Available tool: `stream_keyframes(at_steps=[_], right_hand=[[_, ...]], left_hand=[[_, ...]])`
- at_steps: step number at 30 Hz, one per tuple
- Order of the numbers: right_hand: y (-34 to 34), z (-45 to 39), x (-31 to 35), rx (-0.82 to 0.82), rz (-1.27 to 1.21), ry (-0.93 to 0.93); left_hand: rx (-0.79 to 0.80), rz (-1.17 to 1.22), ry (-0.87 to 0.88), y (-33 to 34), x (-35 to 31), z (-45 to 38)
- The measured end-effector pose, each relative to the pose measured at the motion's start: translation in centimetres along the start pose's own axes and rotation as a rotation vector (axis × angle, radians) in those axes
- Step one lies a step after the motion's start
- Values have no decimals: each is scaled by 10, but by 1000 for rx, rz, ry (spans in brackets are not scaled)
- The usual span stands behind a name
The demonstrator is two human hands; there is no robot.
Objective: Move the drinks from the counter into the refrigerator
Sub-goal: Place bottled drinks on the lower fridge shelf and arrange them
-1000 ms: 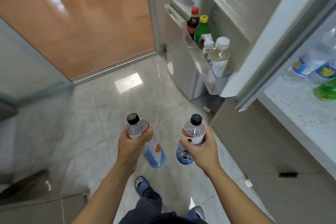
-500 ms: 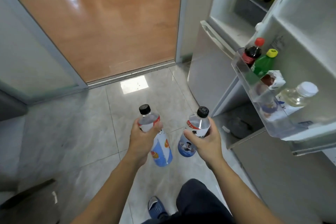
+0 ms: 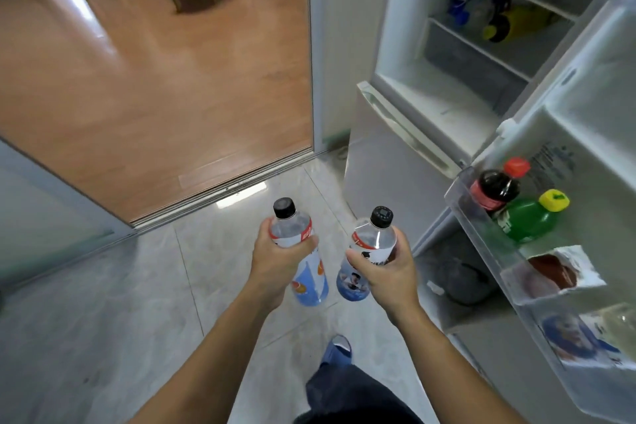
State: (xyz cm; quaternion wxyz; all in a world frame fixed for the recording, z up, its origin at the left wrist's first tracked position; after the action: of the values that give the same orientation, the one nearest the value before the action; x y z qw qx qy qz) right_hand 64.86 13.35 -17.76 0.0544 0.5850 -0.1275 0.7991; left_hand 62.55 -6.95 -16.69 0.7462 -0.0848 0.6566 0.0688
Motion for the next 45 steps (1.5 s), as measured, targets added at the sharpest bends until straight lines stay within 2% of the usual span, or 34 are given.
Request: stream_keyframes(at_steps=[5,11,21,29,36,41,45], right_hand=[[-7,-68,39,-68,-13,-2],[-21,-131,62,-231,2,27],[-14,-214,100,-607,-33,83],[-19,-255,140,-850,-54,31],[-60,-294,167,-1063,-8,-64],[-102,-322,175,-1179,-96,-12],[-132,-335,192,-1249,-187,-88]], left_hand=[[71,3,0,45,-21,-82],[188,59,-57,93,-34,-161],[542,88,-43,171,-68,-309],[823,99,125,243,-119,-372],[966,16,326,317,-159,-391],[1158,-129,536,367,-191,-397],[1185,-205,724,401,-214,-403]])
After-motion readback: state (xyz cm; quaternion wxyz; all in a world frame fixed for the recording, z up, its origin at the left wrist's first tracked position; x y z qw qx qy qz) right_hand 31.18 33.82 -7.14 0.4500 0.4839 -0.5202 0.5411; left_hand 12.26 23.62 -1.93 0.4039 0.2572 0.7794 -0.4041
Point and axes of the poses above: each hand's wrist, its own z-axis away from the middle knuckle, its own y-axis out of the palm, x = y × z, the point moved 4 cm from there along -z, towards the middle knuckle, and after that the axes turned 11 degrees about y, right-handed, at the moved point
